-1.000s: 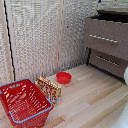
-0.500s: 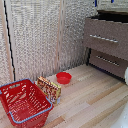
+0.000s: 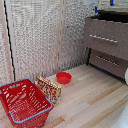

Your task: Compassionately, move the pinch receptors towards pink recepticle. Embrace the recepticle delicately and rise accordingly. Progress forward guided by applied tension and move towards the highest section of the storage unit. Place the recepticle delicately and shut the storage unit.

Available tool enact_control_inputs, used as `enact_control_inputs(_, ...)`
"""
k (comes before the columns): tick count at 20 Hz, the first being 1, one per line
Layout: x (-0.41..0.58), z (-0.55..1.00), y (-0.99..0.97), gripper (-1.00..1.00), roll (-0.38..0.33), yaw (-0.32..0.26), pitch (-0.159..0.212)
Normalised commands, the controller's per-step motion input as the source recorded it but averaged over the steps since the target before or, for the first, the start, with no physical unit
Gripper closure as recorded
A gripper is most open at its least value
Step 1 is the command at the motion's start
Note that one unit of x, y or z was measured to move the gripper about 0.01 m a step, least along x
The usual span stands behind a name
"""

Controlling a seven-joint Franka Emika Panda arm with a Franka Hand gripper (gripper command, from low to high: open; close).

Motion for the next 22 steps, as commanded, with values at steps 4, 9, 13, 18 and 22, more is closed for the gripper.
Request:
enact_control_inputs(4, -0.299, -0.37, 0.02, -1.00, -0.246, 0.207, 0.147)
enact_control_inputs(9, -0.267, -0.47, 0.09, -1.00, -0.258, 0.192, 0.116)
enact_control_inputs(13, -0.276, -0.43, 0.05, -1.00, -0.278, 0.194, 0.103)
enact_control_inputs(18, -0.334, -0.26, 0.01, -1.00, -0.350, 0.174, 0.081)
enact_control_inputs(22, -0.344, -0.14, 0.00, -1.00, -0.375, 0.169, 0.056)
